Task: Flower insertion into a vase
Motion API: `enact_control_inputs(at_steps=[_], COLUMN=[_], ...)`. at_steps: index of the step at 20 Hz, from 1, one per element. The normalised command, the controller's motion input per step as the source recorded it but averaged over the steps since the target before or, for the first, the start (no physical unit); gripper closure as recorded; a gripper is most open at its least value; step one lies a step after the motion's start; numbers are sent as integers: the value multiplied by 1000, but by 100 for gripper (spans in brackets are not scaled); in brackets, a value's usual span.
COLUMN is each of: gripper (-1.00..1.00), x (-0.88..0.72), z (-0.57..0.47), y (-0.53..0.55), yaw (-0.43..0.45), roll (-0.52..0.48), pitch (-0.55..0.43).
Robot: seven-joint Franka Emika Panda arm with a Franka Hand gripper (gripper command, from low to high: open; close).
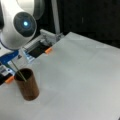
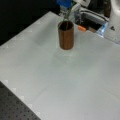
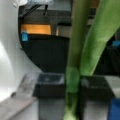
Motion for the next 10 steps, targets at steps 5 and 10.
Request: enact_control_inputs(at_steps=[5,10], gripper=[100,100], x=[-7,-9], z=[73,50], y=[65,31], yaw=[-19,-1], roll=[-134,-130], pitch=[161,131])
